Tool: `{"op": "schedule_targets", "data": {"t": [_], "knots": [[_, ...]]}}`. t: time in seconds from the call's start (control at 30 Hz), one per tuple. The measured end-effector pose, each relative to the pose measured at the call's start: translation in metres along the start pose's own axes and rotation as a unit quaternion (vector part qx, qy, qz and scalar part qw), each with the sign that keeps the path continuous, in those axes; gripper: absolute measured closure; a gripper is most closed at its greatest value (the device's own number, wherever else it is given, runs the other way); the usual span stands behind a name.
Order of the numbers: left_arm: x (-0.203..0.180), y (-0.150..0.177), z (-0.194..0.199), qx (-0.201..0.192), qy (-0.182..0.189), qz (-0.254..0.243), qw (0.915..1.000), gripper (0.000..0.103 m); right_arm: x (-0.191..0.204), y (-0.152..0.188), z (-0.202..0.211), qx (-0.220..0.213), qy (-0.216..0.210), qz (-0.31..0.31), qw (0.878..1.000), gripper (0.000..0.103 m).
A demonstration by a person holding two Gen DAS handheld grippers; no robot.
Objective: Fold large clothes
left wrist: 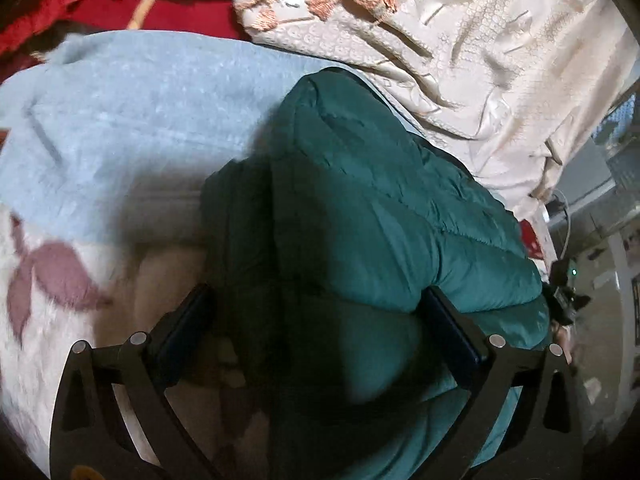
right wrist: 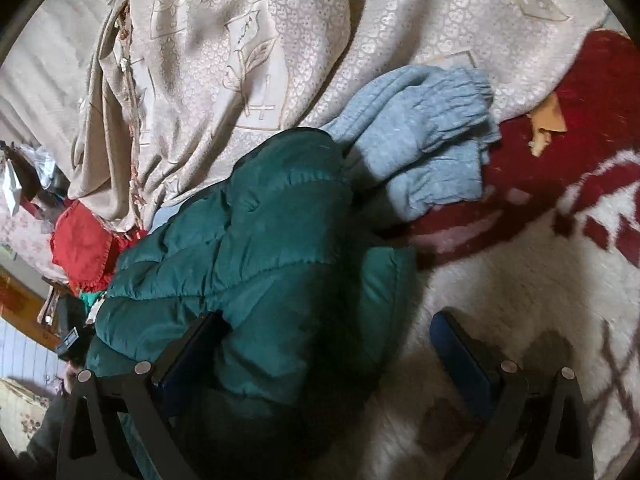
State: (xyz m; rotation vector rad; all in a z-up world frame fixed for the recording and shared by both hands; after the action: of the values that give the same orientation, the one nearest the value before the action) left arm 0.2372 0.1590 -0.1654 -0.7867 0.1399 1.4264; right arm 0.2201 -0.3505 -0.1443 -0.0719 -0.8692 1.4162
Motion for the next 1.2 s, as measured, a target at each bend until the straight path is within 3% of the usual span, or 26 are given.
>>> {"op": "schedule_targets", "data": {"t": [0.23, 0.3, 0.37, 0.43, 0.53, 0.63, 0.87, 1.07, 1.2], "knots": [[0.000, -0.015, -0.016, 0.022, 0.024, -0.013, 0.9994, 0.000, 0.014, -0.007, -0.014, 0.020, -0.043, 0.036, 0.998, 0.000], [-0.002, -0.016, -0.017, 0.013, 0.018, -0.020, 0.9996, 0.001, 0.018, -0.008, -0.013, 0.016, -0.054, 0.042, 0.998, 0.008], [-0.004, -0.016, -0.014, -0.003, 0.005, -0.033, 0.9994, 0.011, 0.022, -0.009, -0.011, 0.010, -0.057, 0.048, 0.997, 0.016], [-0.011, -0.016, -0.009, -0.021, 0.006, -0.047, 0.9986, 0.040, 0.032, -0.009, -0.006, -0.001, -0.051, 0.074, 0.996, 0.034], [-0.020, -0.014, -0.003, -0.040, -0.016, -0.066, 0.9969, 0.059, 0.043, -0.013, -0.002, -0.018, -0.037, 0.103, 0.994, 0.049], [-0.025, -0.012, 0.006, -0.058, -0.030, -0.064, 0.9958, 0.071, 0.057, -0.018, 0.011, -0.045, -0.018, 0.136, 0.989, 0.063], [-0.053, -0.004, 0.049, -0.095, -0.077, -0.072, 0.9899, 0.076, 0.104, -0.024, 0.062, -0.111, -0.016, 0.178, 0.978, 0.073], [-0.074, 0.018, 0.100, -0.094, -0.076, -0.078, 0.9896, 0.076, 0.138, 0.000, 0.108, -0.132, -0.026, 0.210, 0.969, 0.073], [-0.082, 0.041, 0.117, -0.078, -0.063, -0.080, 0.9917, 0.076, 0.134, 0.022, 0.132, -0.130, -0.034, 0.206, 0.969, 0.073]]}}
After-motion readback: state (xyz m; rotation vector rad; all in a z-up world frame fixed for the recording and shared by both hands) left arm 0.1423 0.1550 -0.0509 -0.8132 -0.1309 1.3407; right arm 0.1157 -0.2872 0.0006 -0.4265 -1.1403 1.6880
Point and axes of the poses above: each gripper's, at about its wrist camera, not at the fingertips, and z roughly against the way its jaws point, x to its left, y to its underside, the point moved 7 cm from there along -z, roughly the way its jaws point, and after that the axes turned 3 degrees about z, right-handed, at the moved point
